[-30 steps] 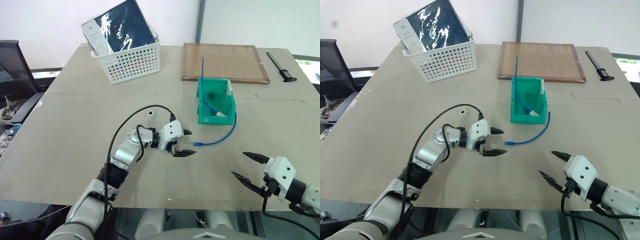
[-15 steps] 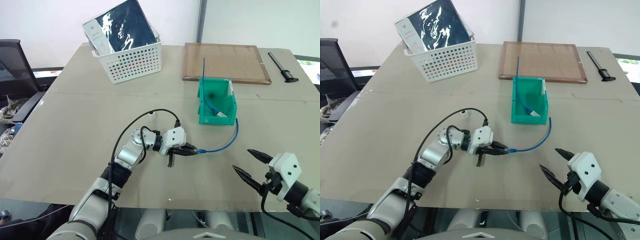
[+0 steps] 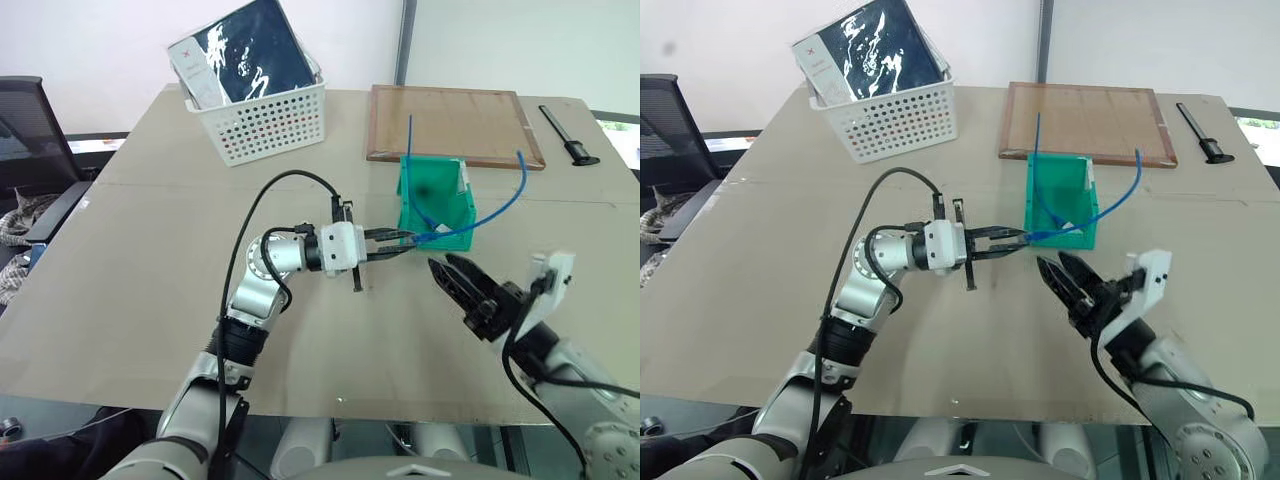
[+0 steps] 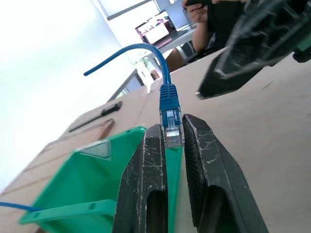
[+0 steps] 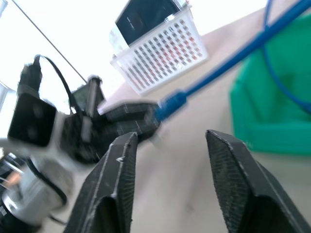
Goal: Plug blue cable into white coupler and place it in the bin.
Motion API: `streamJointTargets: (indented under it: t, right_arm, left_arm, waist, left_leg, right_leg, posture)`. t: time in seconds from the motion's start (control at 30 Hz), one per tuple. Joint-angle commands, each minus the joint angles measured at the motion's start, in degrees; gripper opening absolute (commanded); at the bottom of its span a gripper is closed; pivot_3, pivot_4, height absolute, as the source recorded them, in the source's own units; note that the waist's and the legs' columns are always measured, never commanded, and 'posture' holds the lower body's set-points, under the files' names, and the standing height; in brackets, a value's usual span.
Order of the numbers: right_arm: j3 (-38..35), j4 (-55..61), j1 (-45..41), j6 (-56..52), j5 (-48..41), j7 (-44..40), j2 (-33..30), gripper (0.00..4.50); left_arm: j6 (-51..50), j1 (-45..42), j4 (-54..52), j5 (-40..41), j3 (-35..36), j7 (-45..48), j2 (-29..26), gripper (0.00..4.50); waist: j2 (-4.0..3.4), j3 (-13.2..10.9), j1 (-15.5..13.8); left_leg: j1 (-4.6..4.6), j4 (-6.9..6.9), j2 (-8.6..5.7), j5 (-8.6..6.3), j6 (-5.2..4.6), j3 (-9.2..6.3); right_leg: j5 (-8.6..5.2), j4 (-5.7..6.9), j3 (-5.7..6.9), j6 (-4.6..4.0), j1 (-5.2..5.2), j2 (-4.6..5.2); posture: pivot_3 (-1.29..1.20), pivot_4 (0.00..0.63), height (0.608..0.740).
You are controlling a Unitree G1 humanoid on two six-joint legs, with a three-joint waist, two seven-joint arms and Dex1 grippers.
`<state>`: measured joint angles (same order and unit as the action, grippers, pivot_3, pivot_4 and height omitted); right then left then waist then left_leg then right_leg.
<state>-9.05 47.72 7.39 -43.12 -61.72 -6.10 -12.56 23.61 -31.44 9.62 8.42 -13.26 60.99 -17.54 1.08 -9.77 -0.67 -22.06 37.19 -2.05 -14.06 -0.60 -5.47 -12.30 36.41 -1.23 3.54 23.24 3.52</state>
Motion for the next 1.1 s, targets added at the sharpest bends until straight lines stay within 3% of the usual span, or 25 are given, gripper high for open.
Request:
streamJointTargets:
  t: [0.03,0.37,0.5,0.57,0.9,1.0,1.03,1.1]
  right_arm:
    - [1.0,-2.1,-4.8,1.0,-5.6,3.9,1.2,2.34]
    - [3.1,-6.4,-9.4,1.8,-8.9,5.1,-0.2,2.34]
    - [3.6,-6.9,-9.6,2.2,-9.7,5.1,-0.7,1.14]
    - [3.8,-7.0,-9.6,2.2,-10.0,5.0,-1.0,0.02]
    - [3.5,-6.8,-10.0,3.0,-12.3,5.3,-2.6,0.02]
    - [3.9,-7.0,-10.1,2.8,-12.6,5.1,-3.2,0.02]
    - [4.0,-7.0,-10.1,2.8,-12.6,5.0,-3.4,0.0]
    - [4.3,-7.0,-10.1,2.8,-12.4,4.8,-3.9,0.0]
  left_arm:
    - [3.2,-1.1,-1.5,-0.4,1.1,-1.8,-0.6,0.0]
    - [3.0,0.5,-4.0,0.4,0.4,-3.0,-2.1,0.0]
    - [2.6,1.2,-5.1,0.6,0.1,-3.2,-2.3,0.0]
    - [2.5,1.4,-5.4,0.7,0.0,-3.2,-2.4,0.0]
    - [1.7,2.7,-5.9,1.5,-0.3,-2.9,-3.4,0.0]
    - [-2.7,3.8,-7.3,4.1,0.5,-3.0,-3.8,0.0]
    - [-4.4,4.1,-7.8,4.8,1.0,-3.4,-3.9,0.97]
    - [-9.3,5.6,-9.3,6.5,2.6,-4.5,-5.1,1.77]
  waist:
    - [0.0,0.0,0.1]
    - [-0.01,0.0,0.6]
    - [-0.01,0.0,1.1]
    - [-0.01,0.0,1.4]
    - [-0.01,0.0,1.4]
    - [-0.01,0.0,1.5]
    - [-0.01,0.0,1.5]
    - [-0.01,0.0,1.5]
  left_leg:
    - [-0.01,0.0,0.0,0.0,0.0,0.0]
    - [0.01,-0.01,0.01,0.0,0.0,0.16]
    - [0.01,-0.01,0.01,0.0,0.0,0.16]
    - [0.01,-0.01,0.01,0.0,-0.01,0.16]
    - [0.03,-0.01,0.04,0.0,-0.01,0.16]
    - [0.03,-0.02,0.04,0.0,-0.01,0.16]
    - [0.04,-0.02,0.04,0.0,-0.01,0.16]
    - [0.04,-0.02,0.06,0.0,-0.01,0.14]
  right_leg:
    - [0.0,-0.01,0.0,0.0,0.0,0.0]
    - [0.0,0.04,0.06,-0.01,0.0,-0.07]
    - [0.0,0.04,0.03,-0.01,0.0,-0.07]
    - [0.0,0.04,0.02,0.0,0.0,-0.07]
    - [0.0,0.06,0.0,0.0,0.0,-0.1]
    - [0.0,0.06,-0.01,0.0,0.0,-0.1]
    - [0.0,0.07,-0.01,0.0,0.0,-0.1]
    - [0.0,0.06,-0.02,0.0,0.0,-0.1]
  posture:
    - [0.0,0.15,0.738]
    - [0.0,0.15,0.738]
    - [0.0,0.15,0.738]
    - [0.0,0.15,0.738]
    - [0.0,0.15,0.738]
    - [0.0,0.15,0.738]
    - [0.0,0.15,0.738]
    - [0.0,0.15,0.738]
